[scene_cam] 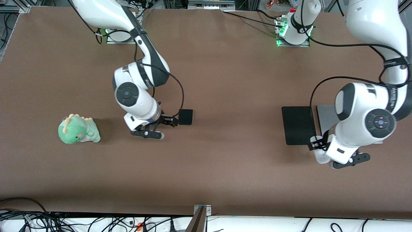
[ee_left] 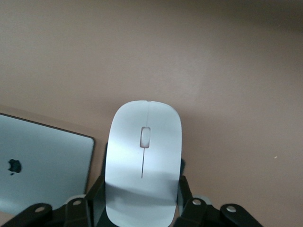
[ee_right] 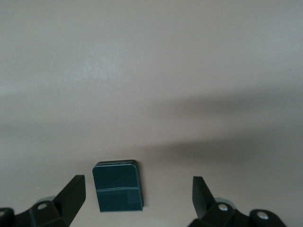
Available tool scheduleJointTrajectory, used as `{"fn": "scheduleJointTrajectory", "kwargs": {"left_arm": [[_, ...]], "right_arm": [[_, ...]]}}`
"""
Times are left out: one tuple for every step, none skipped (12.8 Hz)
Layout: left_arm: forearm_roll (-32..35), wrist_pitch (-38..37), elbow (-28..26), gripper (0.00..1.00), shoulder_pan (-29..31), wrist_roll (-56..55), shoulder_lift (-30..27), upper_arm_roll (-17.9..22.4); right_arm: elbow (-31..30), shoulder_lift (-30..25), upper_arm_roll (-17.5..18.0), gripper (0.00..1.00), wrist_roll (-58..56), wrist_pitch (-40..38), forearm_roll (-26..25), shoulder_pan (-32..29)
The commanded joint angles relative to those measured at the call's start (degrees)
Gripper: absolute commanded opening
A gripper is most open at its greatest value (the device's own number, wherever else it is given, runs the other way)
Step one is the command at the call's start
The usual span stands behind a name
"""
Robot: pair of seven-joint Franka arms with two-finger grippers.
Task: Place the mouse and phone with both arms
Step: 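Carry the mouse onto the mouse pad while the right gripper grasps the phone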
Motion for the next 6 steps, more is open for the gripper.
{"fn": "scheduleJointTrajectory", "kwargs": {"left_arm": [[1.2, 2.9, -11.3, 0.53, 2.3, 6.3, -7.9, -1.2], [1.2, 6.5, -16.0, 0.53, 2.8, 7.1, -10.0, -1.2], [1.2, 11.1, -21.6, 0.53, 2.8, 7.7, -12.1, -1.2], [1.2, 16.6, -27.2, 0.53, 2.8, 8.0, -13.7, -1.2], [1.2, 20.9, -31.4, 0.53, 2.8, 8.2, -14.6, -1.2], [1.3, 23.5, -33.8, 0.54, 2.8, 8.2, -14.8, -1.2]], "right_arm": [[-3.1, 1.6, -0.9, 1.0, 4.6, 6.5, -0.5, 3.8], [-3.1, 2.8, -1.0, 1.0, 6.4, 7.7, -1.4, 5.4], [-3.1, 3.6, -1.0, 1.0, 8.1, 8.2, -3.3, 6.1], [-3.1, 4.2, -1.0, 1.0, 9.7, 8.7, -5.2, 6.7], [-3.1, 4.8, -1.0, 1.0, 10.9, 8.8, -5.9, 7.4], [-3.1, 5.6, -1.0, 1.0, 11.2, 9.5, -6.4, 8.2]]}}
